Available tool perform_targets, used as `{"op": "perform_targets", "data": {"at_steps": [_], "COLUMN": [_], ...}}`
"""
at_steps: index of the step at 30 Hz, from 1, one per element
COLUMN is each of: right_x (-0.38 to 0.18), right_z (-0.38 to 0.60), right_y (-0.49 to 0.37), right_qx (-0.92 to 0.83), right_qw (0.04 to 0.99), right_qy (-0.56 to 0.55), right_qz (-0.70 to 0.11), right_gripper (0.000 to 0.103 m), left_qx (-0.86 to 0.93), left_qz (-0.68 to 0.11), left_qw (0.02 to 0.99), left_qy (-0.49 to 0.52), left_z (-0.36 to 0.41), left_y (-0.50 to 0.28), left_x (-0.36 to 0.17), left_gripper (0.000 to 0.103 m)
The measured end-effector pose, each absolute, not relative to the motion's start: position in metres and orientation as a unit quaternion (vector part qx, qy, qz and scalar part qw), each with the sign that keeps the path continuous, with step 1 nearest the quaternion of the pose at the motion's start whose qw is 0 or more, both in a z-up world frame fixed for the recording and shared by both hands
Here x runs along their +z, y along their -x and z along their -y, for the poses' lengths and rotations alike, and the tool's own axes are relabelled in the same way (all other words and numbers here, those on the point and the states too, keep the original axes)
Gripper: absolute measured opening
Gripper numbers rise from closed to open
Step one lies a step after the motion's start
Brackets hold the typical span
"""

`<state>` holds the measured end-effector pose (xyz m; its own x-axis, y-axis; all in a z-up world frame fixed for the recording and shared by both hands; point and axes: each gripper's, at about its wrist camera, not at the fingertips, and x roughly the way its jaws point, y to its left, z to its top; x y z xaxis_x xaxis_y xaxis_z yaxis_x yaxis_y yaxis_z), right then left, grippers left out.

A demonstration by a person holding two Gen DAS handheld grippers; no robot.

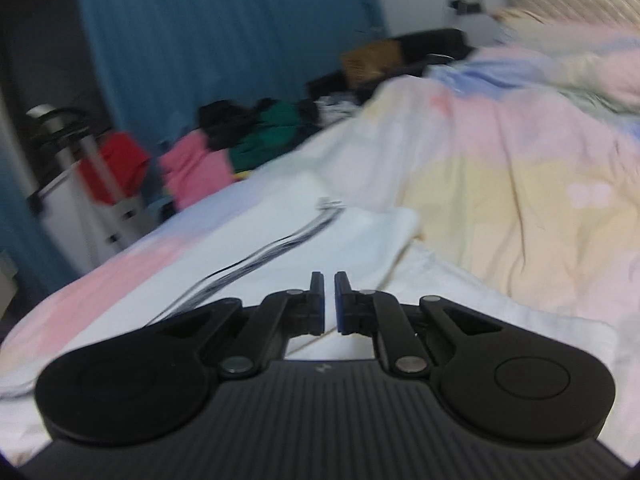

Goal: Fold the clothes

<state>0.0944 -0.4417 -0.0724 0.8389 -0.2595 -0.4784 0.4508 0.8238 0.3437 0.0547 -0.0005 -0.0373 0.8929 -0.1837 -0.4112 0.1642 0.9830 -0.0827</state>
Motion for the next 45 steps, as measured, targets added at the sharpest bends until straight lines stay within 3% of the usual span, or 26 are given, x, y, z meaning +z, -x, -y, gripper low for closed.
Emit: {"op": "perform_targets", "data": {"at_steps": [6, 9, 11, 13, 15, 18, 26, 33, 38, 45], "right_x": [-0.038, -0.033, -0.031, -0.031, -0.034, -0.042, -0.046, -0.050, -0.051, -0.052], "right_z": [0.385, 0.368, 0.359, 0.352, 0.348, 0.349, 0.346, 0.349, 0.351, 0.361], "right_y": [-0.026, -0.011, -0.007, -0.009, -0.013, -0.019, -0.023, -0.027, -0.028, -0.023], "right_qx": [-0.141, -0.124, -0.110, -0.097, -0.092, -0.085, -0.088, -0.109, -0.130, -0.139], "right_qw": [0.949, 0.956, 0.961, 0.966, 0.967, 0.964, 0.963, 0.957, 0.951, 0.941], "right_qy": [-0.200, -0.184, -0.170, -0.155, -0.152, -0.160, -0.155, -0.154, -0.151, -0.187], "right_qz": [-0.200, -0.192, -0.187, -0.184, -0.184, -0.195, -0.203, -0.222, -0.238, -0.245], "right_gripper": [0.013, 0.039, 0.066, 0.075, 0.075, 0.075, 0.075, 0.075, 0.075, 0.075], "left_qx": [-0.095, -0.099, -0.095, -0.089, -0.080, -0.044, 0.010, 0.083, 0.119, 0.135], "left_qz": [-0.206, -0.206, -0.210, -0.216, -0.222, -0.228, -0.307, -0.329, -0.351, -0.367], "left_qw": [0.974, 0.973, 0.973, 0.972, 0.972, 0.972, 0.942, 0.926, 0.876, 0.837], "left_qy": [-0.011, -0.020, -0.028, -0.023, 0.002, 0.032, 0.132, 0.164, 0.308, 0.382], "left_z": [-0.001, -0.004, -0.007, -0.015, -0.031, -0.064, -0.147, -0.224, -0.278, -0.305], "left_y": [-0.017, -0.002, 0.003, 0.007, 0.009, 0.018, 0.011, 0.009, 0.016, 0.025], "left_x": [-0.023, -0.015, -0.008, -0.001, 0.004, 0.005, 0.006, 0.000, -0.027, -0.040], "left_gripper": [0.080, 0.082, 0.083, 0.088, 0.097, 0.103, 0.103, 0.103, 0.099, 0.098]}}
